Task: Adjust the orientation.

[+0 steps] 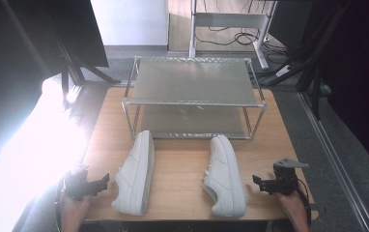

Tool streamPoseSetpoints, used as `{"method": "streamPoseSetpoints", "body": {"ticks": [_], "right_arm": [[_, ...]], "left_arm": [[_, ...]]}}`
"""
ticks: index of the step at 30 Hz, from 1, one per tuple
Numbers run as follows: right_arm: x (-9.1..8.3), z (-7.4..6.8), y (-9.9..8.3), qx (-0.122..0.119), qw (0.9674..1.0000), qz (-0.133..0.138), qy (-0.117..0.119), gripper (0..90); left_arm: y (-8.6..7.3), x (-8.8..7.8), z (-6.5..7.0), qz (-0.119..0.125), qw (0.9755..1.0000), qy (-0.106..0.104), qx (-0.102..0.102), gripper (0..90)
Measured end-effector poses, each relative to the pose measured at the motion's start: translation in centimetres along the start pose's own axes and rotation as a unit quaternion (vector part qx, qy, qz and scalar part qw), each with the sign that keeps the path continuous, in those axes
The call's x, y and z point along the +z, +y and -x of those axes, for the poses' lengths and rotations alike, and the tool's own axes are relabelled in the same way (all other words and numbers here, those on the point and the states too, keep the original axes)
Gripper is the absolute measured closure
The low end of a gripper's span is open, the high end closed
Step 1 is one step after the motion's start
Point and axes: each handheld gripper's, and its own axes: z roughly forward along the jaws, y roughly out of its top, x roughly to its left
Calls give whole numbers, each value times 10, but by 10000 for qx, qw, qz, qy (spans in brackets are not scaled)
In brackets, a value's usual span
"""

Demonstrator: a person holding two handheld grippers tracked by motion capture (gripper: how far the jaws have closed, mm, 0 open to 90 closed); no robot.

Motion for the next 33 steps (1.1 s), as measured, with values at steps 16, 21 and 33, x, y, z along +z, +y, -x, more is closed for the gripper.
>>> {"method": "streamPoseSetpoints", "body": {"ticks": [16,21,33], "right_arm": [[0,0,0,-95,9999,-38,96,28],[0,0,1,-70,9999,2,102,30],[1,0,0,-20,10000,2,81,30]], "left_arm": [[-1,2,-3,-113,9999,18,-63,0],[-1,2,-4,-30,10000,8,-72,0],[-1,3,-2,-114,9999,17,15,0]]}}
